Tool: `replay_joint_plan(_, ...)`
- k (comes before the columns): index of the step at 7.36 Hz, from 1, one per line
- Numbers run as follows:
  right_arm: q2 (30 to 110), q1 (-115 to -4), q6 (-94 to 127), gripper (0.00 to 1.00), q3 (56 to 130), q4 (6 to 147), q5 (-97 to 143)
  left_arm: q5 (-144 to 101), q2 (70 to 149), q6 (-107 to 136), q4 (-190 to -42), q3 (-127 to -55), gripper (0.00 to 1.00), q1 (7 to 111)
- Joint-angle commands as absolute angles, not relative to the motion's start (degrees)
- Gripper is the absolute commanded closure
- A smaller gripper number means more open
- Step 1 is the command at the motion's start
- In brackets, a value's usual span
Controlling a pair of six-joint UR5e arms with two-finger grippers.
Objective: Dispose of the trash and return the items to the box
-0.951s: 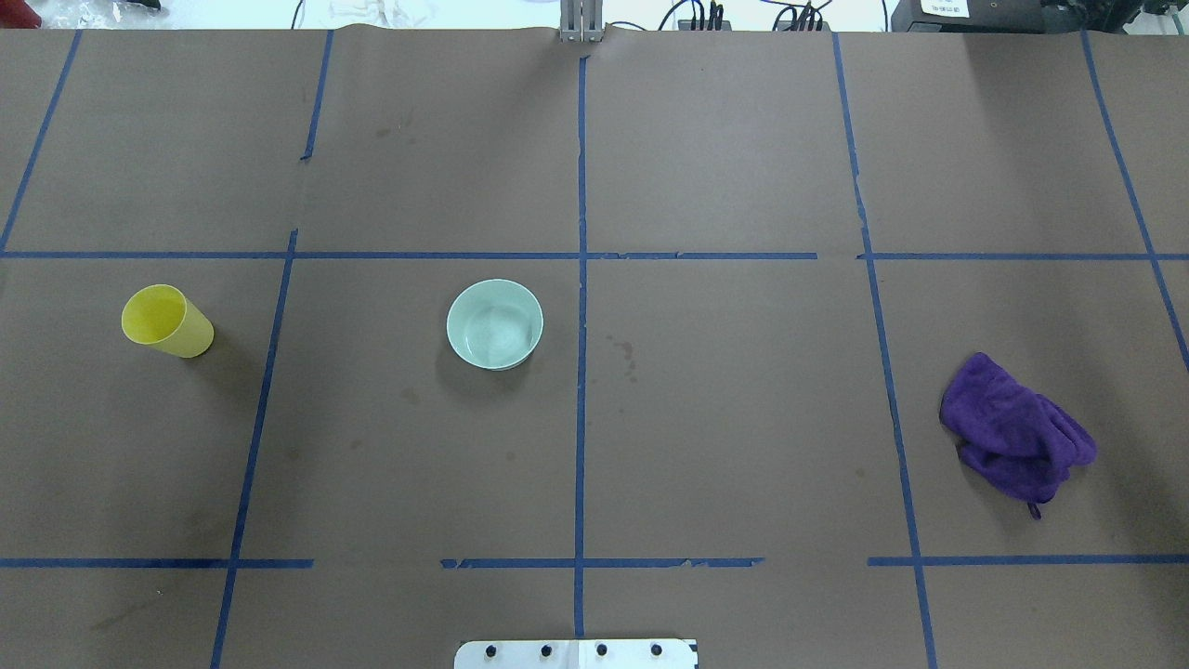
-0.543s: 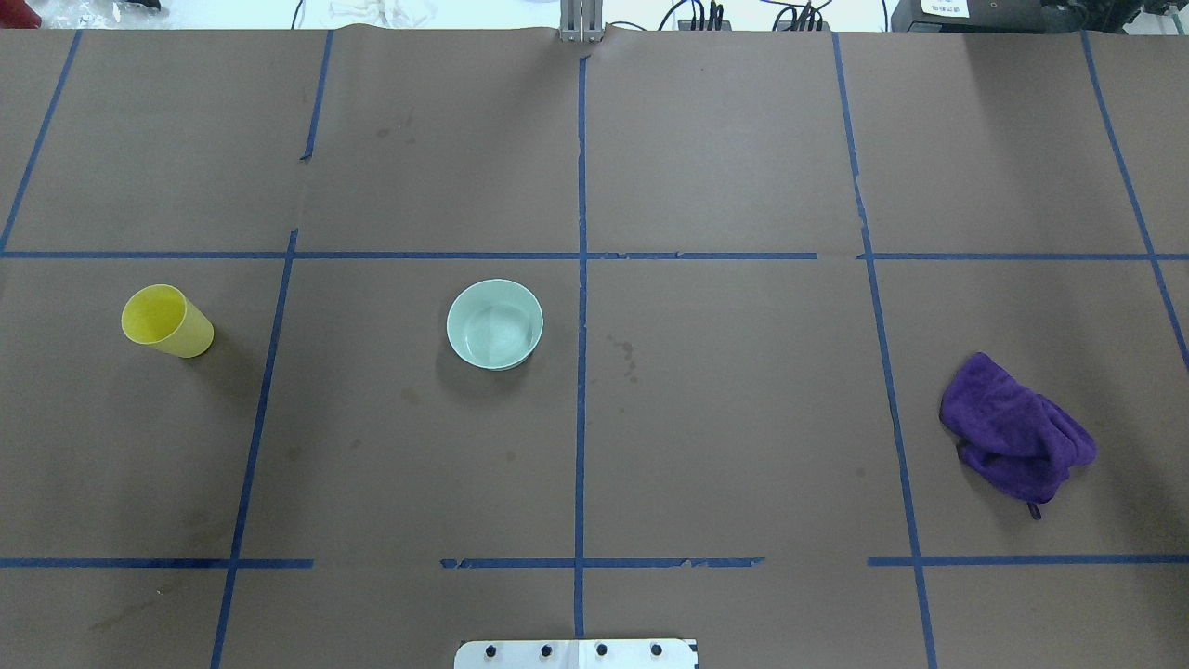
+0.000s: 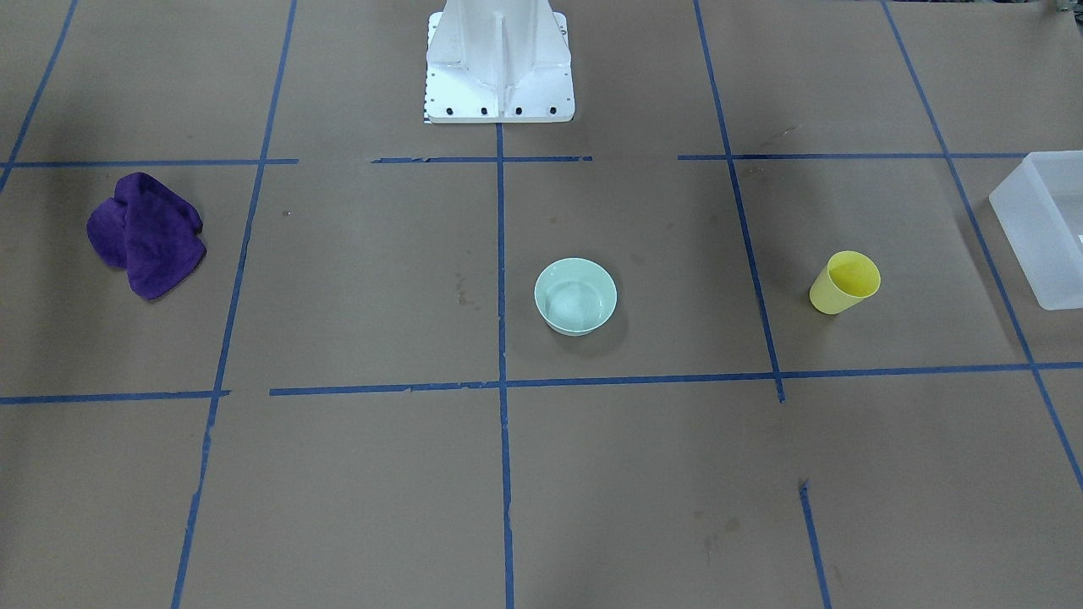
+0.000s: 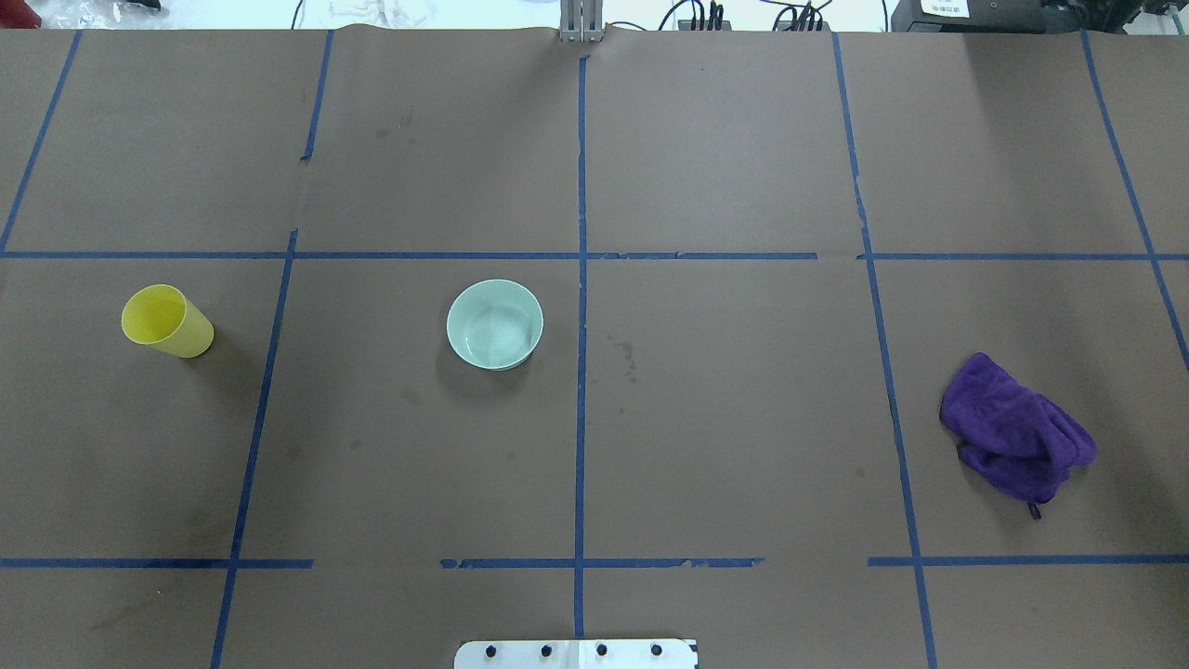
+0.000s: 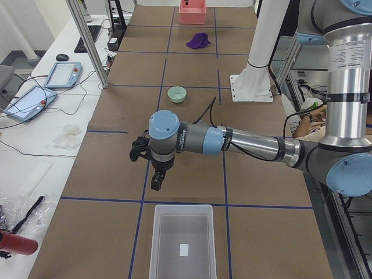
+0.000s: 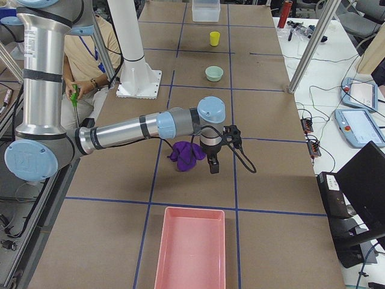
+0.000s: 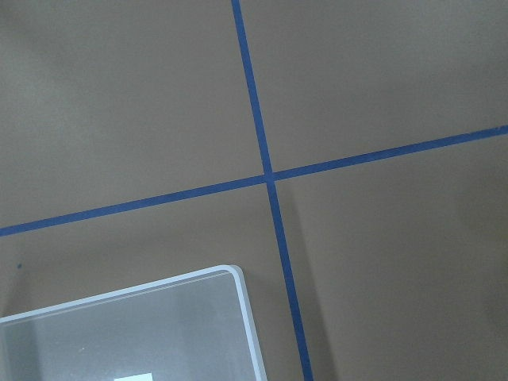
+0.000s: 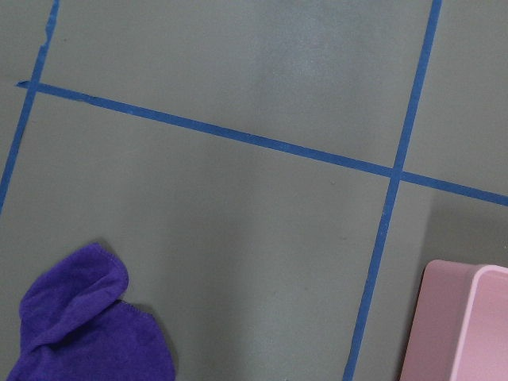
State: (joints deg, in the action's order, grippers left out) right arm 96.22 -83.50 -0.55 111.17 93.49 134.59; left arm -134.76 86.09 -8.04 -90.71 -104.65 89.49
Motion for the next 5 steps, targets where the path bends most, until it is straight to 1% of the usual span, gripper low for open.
replay_joint_plan(1,96.07,-83.5,-0.7,0.0,110.3,93.6,134.47,-135.35,86.13,-7.65,-98.32,-104.68,0.0,83.61)
replay_joint_plan(2,96.59,-83.5,-0.79,0.0,111.0,93.69,134.99,-135.35,86.39,-1.21,-101.66,-104.76,0.0,80.8)
replay_joint_plan(3,96.68,-83.5,-1.14,0.0,111.35,93.52,135.52,-135.18,86.14,6.25,-108.13,-104.59,0.0,76.07)
replay_joint_plan(5,96.77,-83.5,-1.58,0.0,112.14,93.6,135.88,-135.18,87.18,21.64,-110.04,-104.24,0.0,68.94)
